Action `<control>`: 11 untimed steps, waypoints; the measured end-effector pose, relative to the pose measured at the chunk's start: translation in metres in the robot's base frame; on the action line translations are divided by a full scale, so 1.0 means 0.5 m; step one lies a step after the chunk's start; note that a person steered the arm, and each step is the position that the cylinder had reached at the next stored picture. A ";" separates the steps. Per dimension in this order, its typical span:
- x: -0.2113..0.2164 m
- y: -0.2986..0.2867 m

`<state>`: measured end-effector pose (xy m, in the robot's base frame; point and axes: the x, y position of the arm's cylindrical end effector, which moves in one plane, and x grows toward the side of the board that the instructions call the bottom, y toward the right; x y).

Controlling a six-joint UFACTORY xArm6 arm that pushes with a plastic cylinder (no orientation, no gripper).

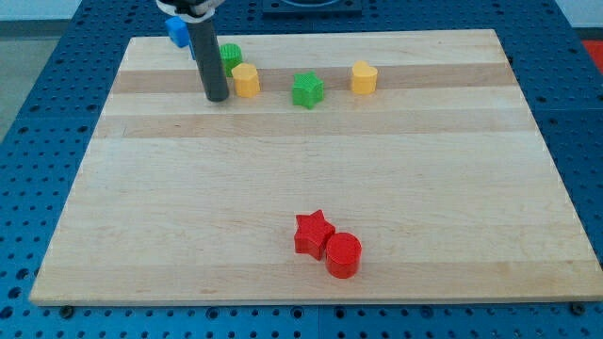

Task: Move the arm toward the top right of the yellow heart

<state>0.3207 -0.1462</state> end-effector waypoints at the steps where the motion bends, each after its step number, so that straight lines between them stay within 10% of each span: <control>1: -0.020 0.001; 5: 0.159 0.157; 6: 0.188 0.393; 8: 0.012 0.682; 11: -0.114 0.512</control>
